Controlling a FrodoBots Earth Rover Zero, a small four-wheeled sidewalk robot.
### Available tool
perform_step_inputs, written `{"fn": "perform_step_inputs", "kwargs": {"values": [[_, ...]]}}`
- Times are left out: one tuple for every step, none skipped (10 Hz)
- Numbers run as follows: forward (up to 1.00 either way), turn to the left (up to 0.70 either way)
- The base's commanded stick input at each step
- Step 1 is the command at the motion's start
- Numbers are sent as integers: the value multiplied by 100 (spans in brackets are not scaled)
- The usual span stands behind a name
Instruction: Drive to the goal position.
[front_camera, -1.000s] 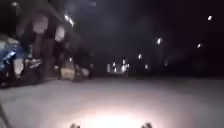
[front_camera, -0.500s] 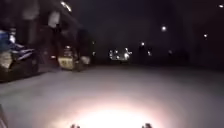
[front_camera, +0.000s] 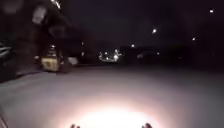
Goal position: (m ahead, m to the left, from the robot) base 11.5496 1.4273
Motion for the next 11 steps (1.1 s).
{"fn": "perform_step_inputs", "kwargs": {"values": [[100,0],[100,0],[100,0],[100,0],[100,0],[100,0],[100,0],[100,0],[100,0],[100,0],[100,0]]}}
